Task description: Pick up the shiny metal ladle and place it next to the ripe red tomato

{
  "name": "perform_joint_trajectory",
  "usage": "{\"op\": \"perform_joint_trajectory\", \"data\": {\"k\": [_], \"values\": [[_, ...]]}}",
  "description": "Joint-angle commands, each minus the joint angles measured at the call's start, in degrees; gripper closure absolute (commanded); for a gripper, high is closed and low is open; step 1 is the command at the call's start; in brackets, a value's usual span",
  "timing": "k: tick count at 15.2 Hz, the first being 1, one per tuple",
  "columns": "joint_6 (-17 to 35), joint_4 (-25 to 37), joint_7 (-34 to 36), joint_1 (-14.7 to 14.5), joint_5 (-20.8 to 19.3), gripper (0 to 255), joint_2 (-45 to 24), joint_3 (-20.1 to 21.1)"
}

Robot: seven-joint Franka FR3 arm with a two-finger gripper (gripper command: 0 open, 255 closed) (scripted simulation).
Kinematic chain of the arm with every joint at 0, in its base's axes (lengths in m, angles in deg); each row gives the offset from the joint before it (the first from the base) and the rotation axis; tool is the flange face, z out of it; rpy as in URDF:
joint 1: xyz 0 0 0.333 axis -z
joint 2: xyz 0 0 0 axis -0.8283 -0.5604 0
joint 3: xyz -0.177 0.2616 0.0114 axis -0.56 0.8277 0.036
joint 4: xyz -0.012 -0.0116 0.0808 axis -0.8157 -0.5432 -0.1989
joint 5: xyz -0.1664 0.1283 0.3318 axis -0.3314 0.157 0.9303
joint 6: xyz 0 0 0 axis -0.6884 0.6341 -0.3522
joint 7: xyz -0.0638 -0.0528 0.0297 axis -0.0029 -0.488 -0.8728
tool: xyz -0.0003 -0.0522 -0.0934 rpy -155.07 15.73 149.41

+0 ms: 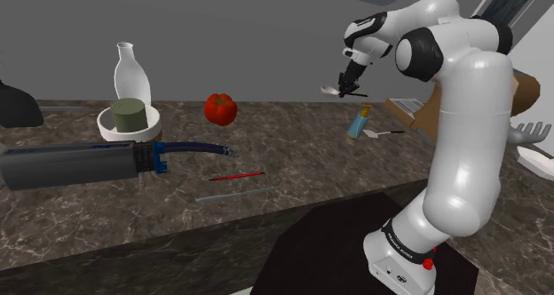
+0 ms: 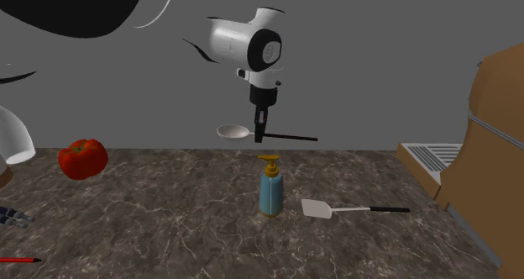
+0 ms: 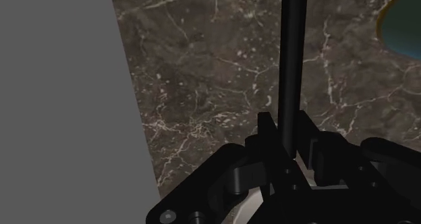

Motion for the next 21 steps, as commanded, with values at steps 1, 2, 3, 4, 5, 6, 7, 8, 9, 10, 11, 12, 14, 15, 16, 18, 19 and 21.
{"op": "perform_joint_trajectory", "data": {"k": [1,2,3,4,5,6,7,8,9,10,11,12,14,15,16,18,19,21], "values": [[-1.2,0.7,0.3,0.0,-0.5,255,0.6,-0.3],[-1.8,1.1,0.5,-0.1,-0.8,255,0.9,-0.5],[-2.3,1.5,0.7,-0.1,-1.0,255,1.1,-0.6],[-2.9,1.9,0.9,-0.1,-1.2,255,1.4,-0.8],[-3.5,2.3,1.1,-0.2,-1.5,255,1.7,-0.9],[-4.2,2.8,1.3,-0.2,-1.7,255,1.9,-1.0],[-4.8,3.2,1.5,-0.2,-1.9,255,2.1,-1.1],[-4.8,3.2,1.5,-0.2,-1.9,255,2.2,-1.2],[-4.0,1.5,2.6,-1.9,-2.5,255,3.4,-1.3],[-3.2,-0.2,3.8,-3.5,-3.1,255,4.6,-1.4],[-2.4,-1.8,5.0,-5.2,-3.7,255,5.8,-1.5],[-1.6,-3.3,6.3,-6.7,-4.3,255,6.9,-1.6],[-0.2,-6.0,8.9,-9.8,-5.5,255,9.1,-1.7],[0.5,-7.2,10.2,-11.2,-6.1,255,10.1,-1.6],[1.1,-8.4,11.6,-12.7,-6.7,255,11.0,-1.6],[2.3,-10.5,14.5,-15.4,-7.8,255,12.8,-1.4],[2.8,-11.4,15.9,-16.7,-8.4,255,13.6,-1.2],[3.8,-13.1,18.8,-19.1,-9.4,255,15.1,-0.8]]}}
